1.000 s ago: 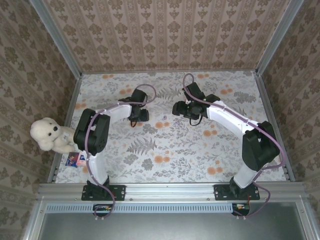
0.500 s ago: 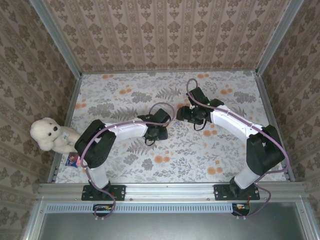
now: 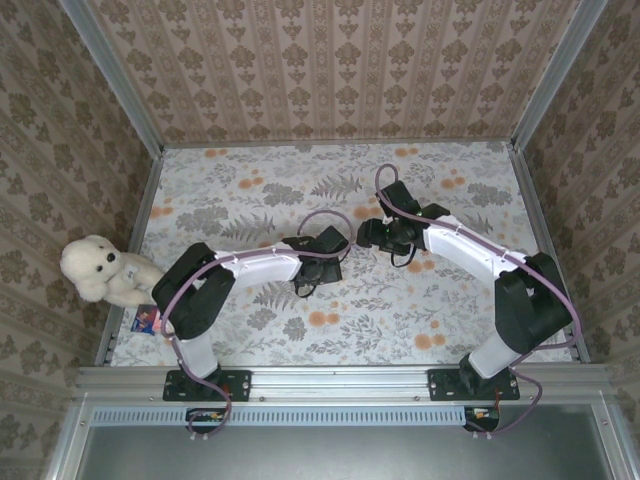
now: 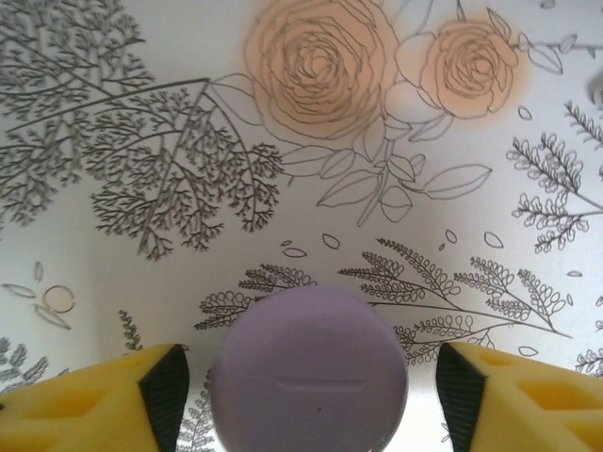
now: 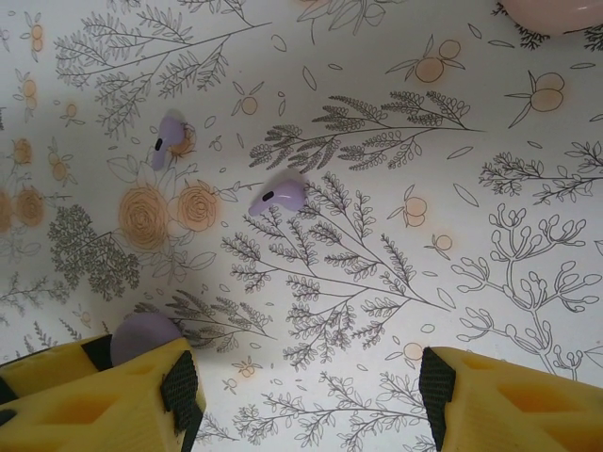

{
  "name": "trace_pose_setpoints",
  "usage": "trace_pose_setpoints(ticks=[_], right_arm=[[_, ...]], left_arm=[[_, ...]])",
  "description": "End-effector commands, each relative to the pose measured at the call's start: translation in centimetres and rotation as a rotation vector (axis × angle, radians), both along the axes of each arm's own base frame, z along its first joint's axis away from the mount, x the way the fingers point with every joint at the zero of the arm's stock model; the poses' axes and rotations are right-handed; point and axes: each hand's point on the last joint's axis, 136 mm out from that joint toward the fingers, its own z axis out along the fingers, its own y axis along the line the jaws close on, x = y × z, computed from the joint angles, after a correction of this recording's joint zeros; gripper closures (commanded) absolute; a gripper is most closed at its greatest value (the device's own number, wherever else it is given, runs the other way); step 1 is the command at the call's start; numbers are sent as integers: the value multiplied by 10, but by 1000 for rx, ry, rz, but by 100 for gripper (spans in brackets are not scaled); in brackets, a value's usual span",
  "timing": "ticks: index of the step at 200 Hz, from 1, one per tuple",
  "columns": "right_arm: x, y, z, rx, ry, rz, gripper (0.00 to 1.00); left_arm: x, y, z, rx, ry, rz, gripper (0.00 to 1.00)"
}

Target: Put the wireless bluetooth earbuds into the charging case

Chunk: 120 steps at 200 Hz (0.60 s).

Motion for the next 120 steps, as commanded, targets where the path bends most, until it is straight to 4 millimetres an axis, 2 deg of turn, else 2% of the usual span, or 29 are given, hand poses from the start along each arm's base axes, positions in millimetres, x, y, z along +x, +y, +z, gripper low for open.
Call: trace_pose_setpoints(ticks=[1,15,18,21,59,93,120], right_arm=[[-4,-5,7,2,-15,-13,33],[-6,-5,5,3,-7,-16,33],[-7,-5,5,3,-6,-16,33],[-8,-4,4,4,-4,-17,33],[-19,13,-6,-7,26,7,33],[-26,47,-15,-33,36,79,33],[-36,71,-26,-88,69,143,32]], left_arm=[[11,3,35,-11,-96,18,18],[16,8,48,-12,-135,21,9],[17,10,51,-11,-143,23,2],[18,12,53,-9,-151,26,0],[33,44,94,-36,-268,65,0],[47,94,122,-86,-332,187,0],[53,133,136,-151,-382,282,0]])
